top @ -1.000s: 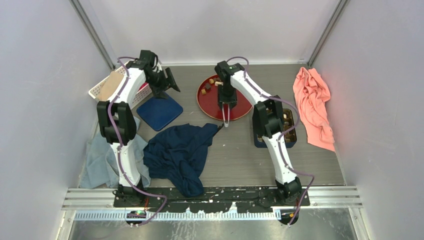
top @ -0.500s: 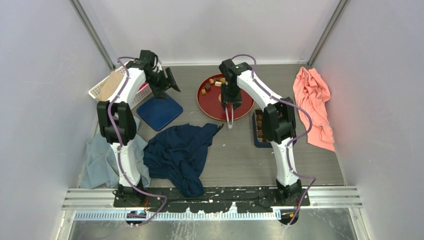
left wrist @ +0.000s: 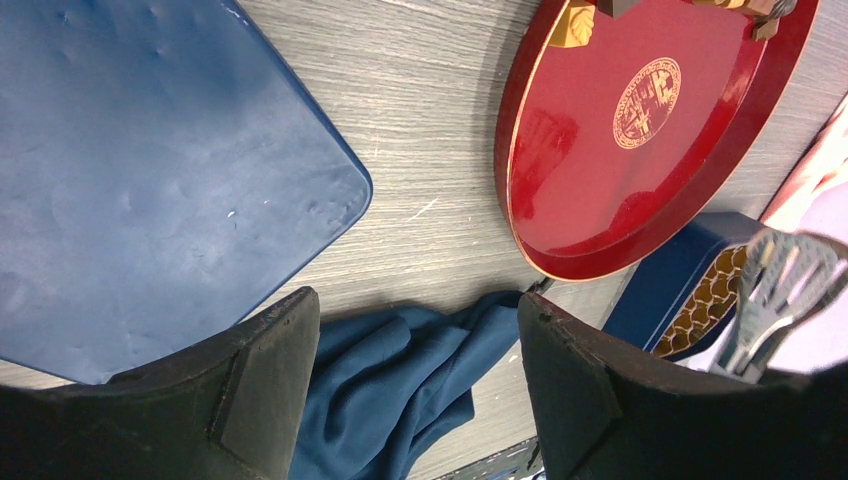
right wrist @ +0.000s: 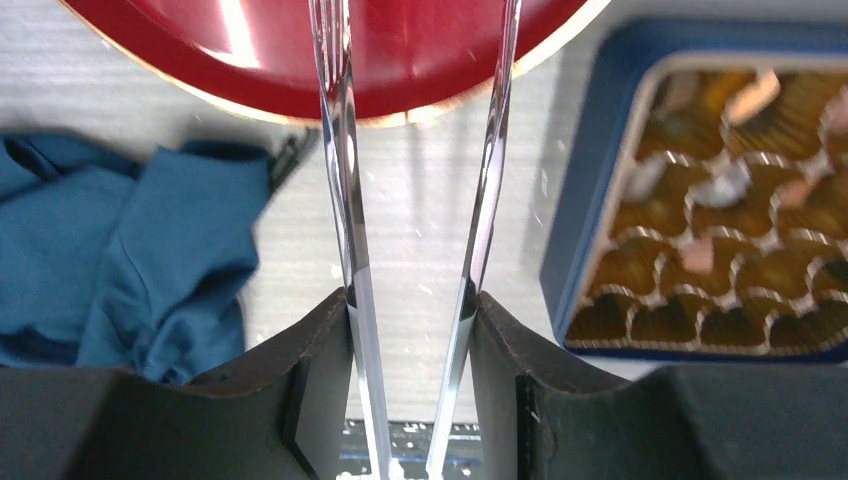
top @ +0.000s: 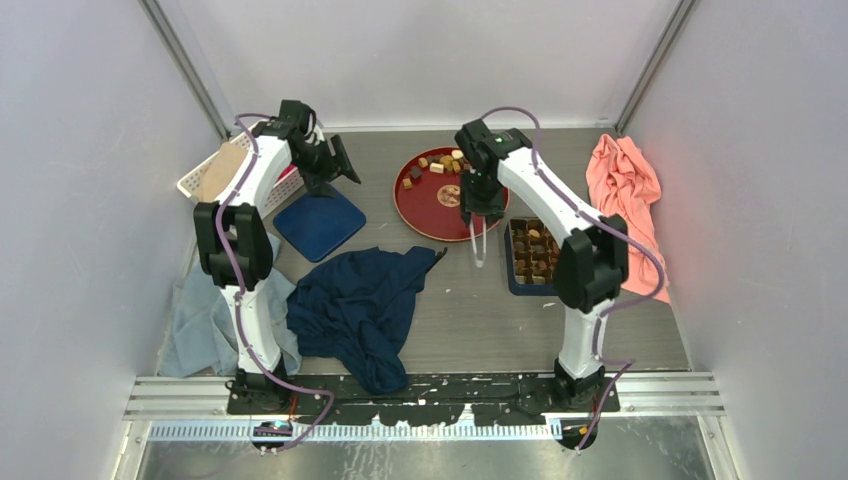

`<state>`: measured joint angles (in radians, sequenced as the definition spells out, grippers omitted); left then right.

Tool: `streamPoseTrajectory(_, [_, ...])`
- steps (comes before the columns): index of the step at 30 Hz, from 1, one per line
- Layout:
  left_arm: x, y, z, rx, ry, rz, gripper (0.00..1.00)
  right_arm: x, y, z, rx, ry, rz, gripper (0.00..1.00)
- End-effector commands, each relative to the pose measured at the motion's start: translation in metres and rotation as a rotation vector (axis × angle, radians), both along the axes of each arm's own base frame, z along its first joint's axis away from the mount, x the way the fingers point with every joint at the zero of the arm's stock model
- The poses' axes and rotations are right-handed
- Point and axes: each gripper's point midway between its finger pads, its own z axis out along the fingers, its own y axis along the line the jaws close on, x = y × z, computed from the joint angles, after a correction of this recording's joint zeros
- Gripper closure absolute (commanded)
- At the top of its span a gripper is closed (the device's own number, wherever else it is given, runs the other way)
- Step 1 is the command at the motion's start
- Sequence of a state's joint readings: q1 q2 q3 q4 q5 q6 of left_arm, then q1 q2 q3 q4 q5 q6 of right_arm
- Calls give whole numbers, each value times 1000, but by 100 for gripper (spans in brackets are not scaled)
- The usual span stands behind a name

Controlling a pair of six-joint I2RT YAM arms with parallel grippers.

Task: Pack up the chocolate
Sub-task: Pick up the fake chocolate from the plate, then place the fake chocolate in the packing box.

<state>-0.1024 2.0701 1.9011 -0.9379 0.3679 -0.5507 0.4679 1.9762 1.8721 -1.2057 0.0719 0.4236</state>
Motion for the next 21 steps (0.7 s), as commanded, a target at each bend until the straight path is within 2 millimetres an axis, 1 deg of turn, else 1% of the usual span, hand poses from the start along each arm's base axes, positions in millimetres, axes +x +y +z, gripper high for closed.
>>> streamPoseTrajectory(1, [8, 0, 32, -30, -90, 8, 27, -30, -40, 32, -41, -46, -92, 66])
streamPoseTrajectory(7, [12, 1, 32, -23, -97, 11, 27, -77, -93, 43, -96, -24, -238, 66])
streamPoseTrajectory(9, [14, 1, 32, -24, -100, 12, 27, -92, -107, 44, -107, -15, -287, 66])
streamPoseTrajectory(12, [17, 0, 32, -27, -103, 12, 27, -113, -126, 38, -124, 11, -357, 65])
streamPoseTrajectory(16, [18, -1, 32, -30, -104, 12, 27, -130, -146, 26, -128, 33, -441, 65])
streamPoseTrajectory(21, [17, 0, 30, -28, -98, 10, 27, -139, -160, 8, -115, 62, -505, 65])
